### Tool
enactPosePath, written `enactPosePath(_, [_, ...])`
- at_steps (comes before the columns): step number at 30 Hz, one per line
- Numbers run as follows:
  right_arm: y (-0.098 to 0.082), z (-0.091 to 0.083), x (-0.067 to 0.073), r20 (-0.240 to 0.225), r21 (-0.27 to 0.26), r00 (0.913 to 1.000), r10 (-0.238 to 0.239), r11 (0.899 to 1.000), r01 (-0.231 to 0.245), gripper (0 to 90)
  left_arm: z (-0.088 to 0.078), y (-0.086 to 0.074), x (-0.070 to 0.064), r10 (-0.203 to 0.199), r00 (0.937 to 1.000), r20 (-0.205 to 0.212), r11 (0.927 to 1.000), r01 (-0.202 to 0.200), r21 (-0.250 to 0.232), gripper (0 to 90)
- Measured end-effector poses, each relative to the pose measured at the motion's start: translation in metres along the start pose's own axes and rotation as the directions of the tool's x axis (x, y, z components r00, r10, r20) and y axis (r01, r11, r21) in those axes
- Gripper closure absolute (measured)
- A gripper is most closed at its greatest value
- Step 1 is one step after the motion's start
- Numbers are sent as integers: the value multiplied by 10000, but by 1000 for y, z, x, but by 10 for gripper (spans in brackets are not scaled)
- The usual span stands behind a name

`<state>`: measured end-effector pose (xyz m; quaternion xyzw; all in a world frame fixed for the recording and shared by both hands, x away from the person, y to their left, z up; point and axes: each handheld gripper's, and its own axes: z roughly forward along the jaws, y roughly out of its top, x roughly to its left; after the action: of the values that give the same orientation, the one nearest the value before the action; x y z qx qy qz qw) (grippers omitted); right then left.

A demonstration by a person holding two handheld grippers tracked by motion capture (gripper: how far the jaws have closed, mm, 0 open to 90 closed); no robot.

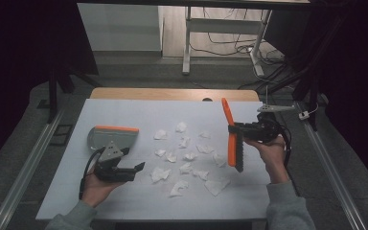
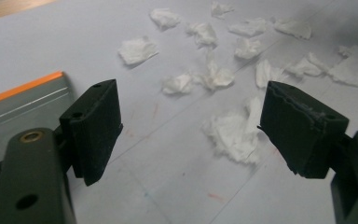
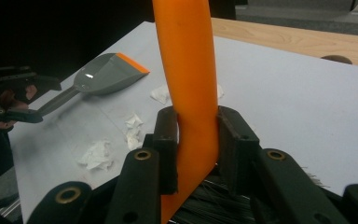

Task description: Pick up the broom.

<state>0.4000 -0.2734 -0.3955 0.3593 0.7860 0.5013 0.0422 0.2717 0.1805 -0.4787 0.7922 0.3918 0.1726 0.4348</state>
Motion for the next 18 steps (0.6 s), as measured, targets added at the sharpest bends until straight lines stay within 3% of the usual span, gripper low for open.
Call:
enactPosePath(9, [-3, 13, 18, 398, -546, 9992, 46, 9985, -25, 705, 22, 32, -24, 376, 9975, 592, 9992, -367, -159, 214])
enactPosePath(18, [-8, 34, 38, 674, -859, 9977, 40, 9963, 18, 705, 41, 55, -51, 832, 9894, 1193, 9963, -800, -318, 213])
